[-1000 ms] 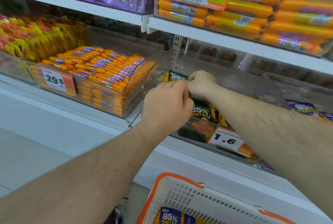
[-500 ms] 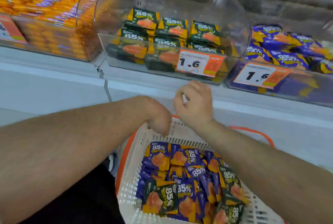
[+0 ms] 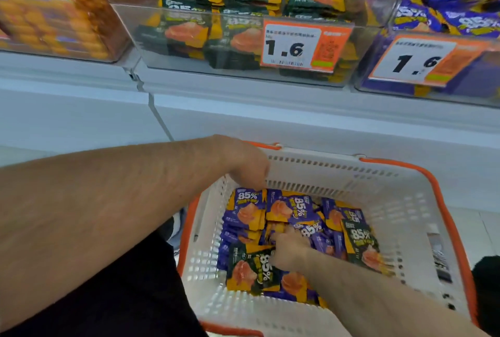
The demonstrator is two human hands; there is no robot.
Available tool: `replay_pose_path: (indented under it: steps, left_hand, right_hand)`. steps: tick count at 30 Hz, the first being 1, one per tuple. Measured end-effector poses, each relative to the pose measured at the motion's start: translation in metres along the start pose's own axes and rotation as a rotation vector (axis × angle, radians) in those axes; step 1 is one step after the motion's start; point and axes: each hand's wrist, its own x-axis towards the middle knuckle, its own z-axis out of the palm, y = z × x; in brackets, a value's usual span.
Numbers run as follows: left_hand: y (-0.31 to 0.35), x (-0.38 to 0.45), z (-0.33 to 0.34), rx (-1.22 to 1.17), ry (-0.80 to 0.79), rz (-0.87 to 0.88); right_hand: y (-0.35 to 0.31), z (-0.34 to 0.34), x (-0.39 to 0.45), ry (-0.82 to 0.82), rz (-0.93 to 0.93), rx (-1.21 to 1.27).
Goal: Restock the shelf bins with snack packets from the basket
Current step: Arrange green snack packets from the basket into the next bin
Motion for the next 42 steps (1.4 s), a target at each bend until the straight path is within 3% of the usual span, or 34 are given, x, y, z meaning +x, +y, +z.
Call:
replay_pose_path:
  steps: [16,18,22,28,31,37,42]
  left_hand:
    - [0.002,-0.002,0.002,-0.064,0.004,-0.029]
    - [0.003,-0.004,0.001,-0.06,-0.002,-0.024]
    - [0.002,-0.005,-0.01,-0.023,0.037,-0.016]
    - [-0.001,-0.005,-0.021,-0.017,-0.073,-0.058]
    - [-0.007,-0.007,-0.027,-0.294,-0.06,0.018]
    - [-0.028,-0.04,-0.052,-0.693,0.248,0.125]
    - [-0.051,-0.077,-0.067,-1.084,0.506,0.241]
  right_hand:
    - [-0.009,0.021,-0.009,0.063,-0.003,-0.06]
    - [-0.013,0.02,-0.014,0.143,-0.064,0.012]
    - [-0.017,-0.01,-0.031,0.16,-0.208,0.438]
    - [-0.001,-0.112,-0.076,0.34,-0.337,0.61]
    - [0.009,-0.155,-0.096,0.462,-0.383,0.728]
    - [0.01,-0.216,-0.121,0.743,-0.454,0.96]
    - [-0.002,-0.243,-0.168,1.279,-0.535,0.958]
